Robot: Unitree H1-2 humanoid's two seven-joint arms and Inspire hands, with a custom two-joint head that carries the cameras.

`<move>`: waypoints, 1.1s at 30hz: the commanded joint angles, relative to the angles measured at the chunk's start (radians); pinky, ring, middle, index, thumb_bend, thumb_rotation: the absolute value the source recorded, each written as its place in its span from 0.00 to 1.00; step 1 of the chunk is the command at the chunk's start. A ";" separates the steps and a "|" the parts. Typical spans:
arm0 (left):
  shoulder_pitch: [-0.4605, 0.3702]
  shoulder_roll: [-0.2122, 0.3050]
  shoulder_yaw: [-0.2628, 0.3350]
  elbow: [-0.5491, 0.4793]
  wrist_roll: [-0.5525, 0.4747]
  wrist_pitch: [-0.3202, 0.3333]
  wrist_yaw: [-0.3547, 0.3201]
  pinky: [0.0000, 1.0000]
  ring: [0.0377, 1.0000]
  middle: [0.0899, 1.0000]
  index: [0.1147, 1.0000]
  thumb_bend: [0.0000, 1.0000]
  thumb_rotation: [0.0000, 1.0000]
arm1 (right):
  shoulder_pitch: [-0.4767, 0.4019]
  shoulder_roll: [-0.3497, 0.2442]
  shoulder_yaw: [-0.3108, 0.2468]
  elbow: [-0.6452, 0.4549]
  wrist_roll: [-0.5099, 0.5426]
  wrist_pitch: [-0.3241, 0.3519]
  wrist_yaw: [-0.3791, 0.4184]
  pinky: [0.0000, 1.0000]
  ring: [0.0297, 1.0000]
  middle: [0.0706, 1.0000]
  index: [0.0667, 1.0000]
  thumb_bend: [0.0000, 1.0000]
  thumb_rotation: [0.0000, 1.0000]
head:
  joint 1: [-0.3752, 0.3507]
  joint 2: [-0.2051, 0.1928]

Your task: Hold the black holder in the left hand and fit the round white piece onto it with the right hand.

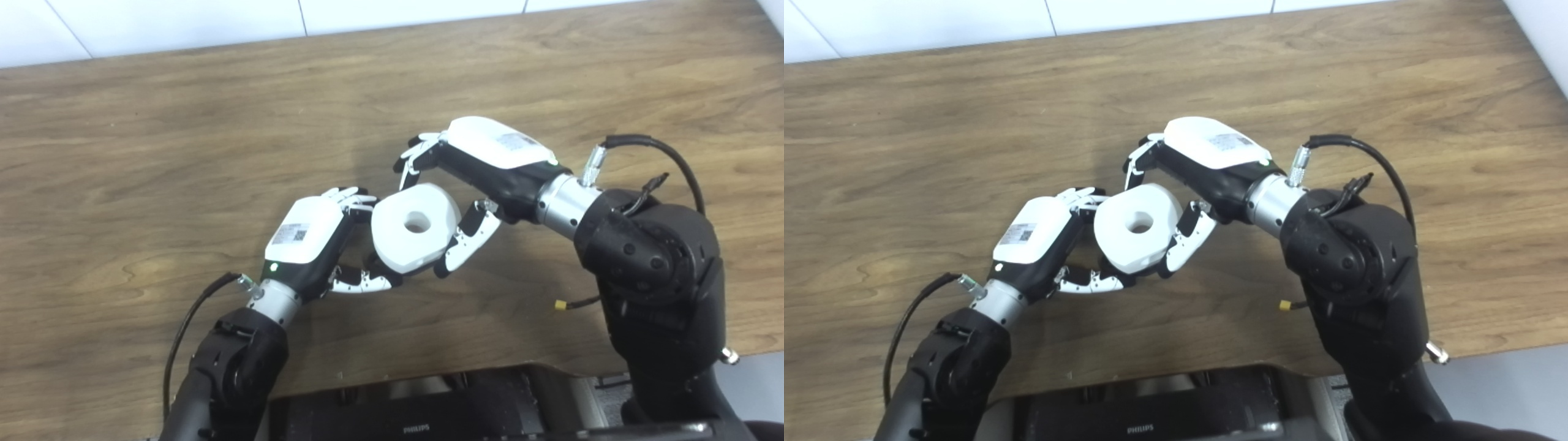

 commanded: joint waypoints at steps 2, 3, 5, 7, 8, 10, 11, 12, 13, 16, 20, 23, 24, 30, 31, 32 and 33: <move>0.007 0.000 -0.009 0.011 0.003 0.020 -0.034 0.90 0.89 0.78 0.42 0.52 0.05 | -0.028 0.002 0.000 -0.032 0.004 -0.002 0.117 0.94 0.92 0.79 0.45 0.52 0.13 | -0.001 0.001; 0.007 0.000 -0.009 0.008 0.003 0.021 -0.035 0.90 0.89 0.78 0.42 0.52 0.05 | -0.029 -0.001 0.001 -0.032 0.005 -0.002 0.117 0.94 0.92 0.79 0.45 0.52 0.13 | 0.005 0.008; 0.006 0.001 -0.009 0.005 0.003 0.022 -0.038 0.90 0.89 0.78 0.42 0.52 0.05 | -0.028 -0.005 0.004 -0.031 0.007 -0.002 0.117 0.94 0.92 0.79 0.45 0.52 0.13 | 0.004 0.008; 0.007 0.001 -0.008 0.004 0.003 0.022 -0.039 0.90 0.88 0.78 0.42 0.52 0.05 | -0.022 -0.003 0.005 -0.028 0.005 -0.002 0.117 0.95 0.93 0.79 0.45 0.52 0.13 | 0.004 0.008; 0.007 0.002 -0.008 0.004 0.003 0.022 -0.039 0.90 0.89 0.78 0.42 0.52 0.05 | -0.019 -0.002 0.006 -0.027 0.004 -0.002 0.117 0.95 0.93 0.79 0.45 0.52 0.13 | 0.005 0.009; 0.008 0.001 -0.008 0.005 0.001 0.020 -0.036 0.90 0.89 0.78 0.42 0.52 0.05 | -0.014 0.000 0.010 -0.023 0.000 -0.002 0.117 0.96 0.93 0.80 0.45 0.52 0.13 | 0.005 0.009; 0.008 0.001 -0.008 0.005 0.000 0.019 -0.035 0.90 0.88 0.78 0.42 0.52 0.05 | -0.013 0.000 0.011 -0.022 0.000 -0.002 0.117 0.97 0.93 0.80 0.45 0.52 0.13 | 0.005 0.009; 0.008 0.001 -0.007 0.006 -0.001 0.018 -0.034 0.90 0.88 0.78 0.42 0.52 0.05 | -0.012 0.000 0.013 -0.022 0.000 -0.002 0.117 0.97 0.93 0.79 0.45 0.52 0.13 | 0.005 0.009; 0.008 0.002 -0.008 0.004 -0.001 0.019 -0.036 0.90 0.88 0.78 0.42 0.52 0.05 | -0.011 0.000 0.014 -0.022 0.000 -0.002 0.117 0.97 0.93 0.79 0.45 0.52 0.13 | 0.005 0.009; 0.009 0.002 -0.006 0.001 -0.004 0.022 -0.040 0.90 0.89 0.78 0.42 0.52 0.05 | -0.010 -0.002 0.021 -0.021 -0.007 -0.002 0.117 0.97 0.93 0.79 0.45 0.52 0.13 | 0.004 0.010; 0.009 0.004 -0.007 0.000 -0.004 0.019 -0.040 0.90 0.89 0.78 0.42 0.52 0.05 | -0.002 -0.002 0.016 -0.023 -0.002 -0.002 0.117 0.97 0.93 0.80 0.45 0.52 0.13 | 0.003 0.010; 0.010 0.005 -0.007 0.000 -0.004 0.017 -0.039 0.90 0.89 0.78 0.42 0.52 0.05 | 0.005 -0.006 0.018 -0.024 0.000 -0.002 0.117 0.97 0.93 0.79 0.45 0.52 0.13 | 0.003 0.009; 0.010 0.005 -0.007 -0.001 -0.003 0.019 -0.041 0.90 0.89 0.78 0.42 0.52 0.05 | 0.007 -0.006 0.017 -0.024 0.001 -0.002 0.117 0.98 0.94 0.79 0.45 0.52 0.13 | 0.003 0.009; 0.011 0.005 -0.006 -0.002 -0.005 0.018 -0.040 0.90 0.89 0.78 0.42 0.52 0.05 | 0.016 -0.005 0.014 -0.025 0.004 -0.002 0.117 0.98 0.94 0.80 0.45 0.52 0.13 | 0.002 0.010; 0.011 0.005 -0.006 -0.001 -0.004 0.018 -0.039 0.90 0.89 0.78 0.42 0.52 0.05 | 0.016 -0.005 0.015 -0.024 0.001 -0.002 0.117 0.97 0.94 0.80 0.45 0.52 0.13 | 0.002 0.010; 0.011 0.005 -0.006 0.000 -0.003 0.017 -0.037 0.90 0.89 0.78 0.42 0.52 0.05 | 0.017 -0.005 0.016 -0.024 -0.001 -0.002 0.117 0.97 0.94 0.80 0.45 0.52 0.13 | 0.002 0.010; 0.011 0.005 -0.006 0.001 -0.004 0.015 -0.035 0.89 0.88 0.78 0.42 0.52 0.05 | 0.018 -0.004 0.016 -0.023 -0.004 -0.002 0.117 0.97 0.94 0.81 0.45 0.52 0.13 | 0.002 0.010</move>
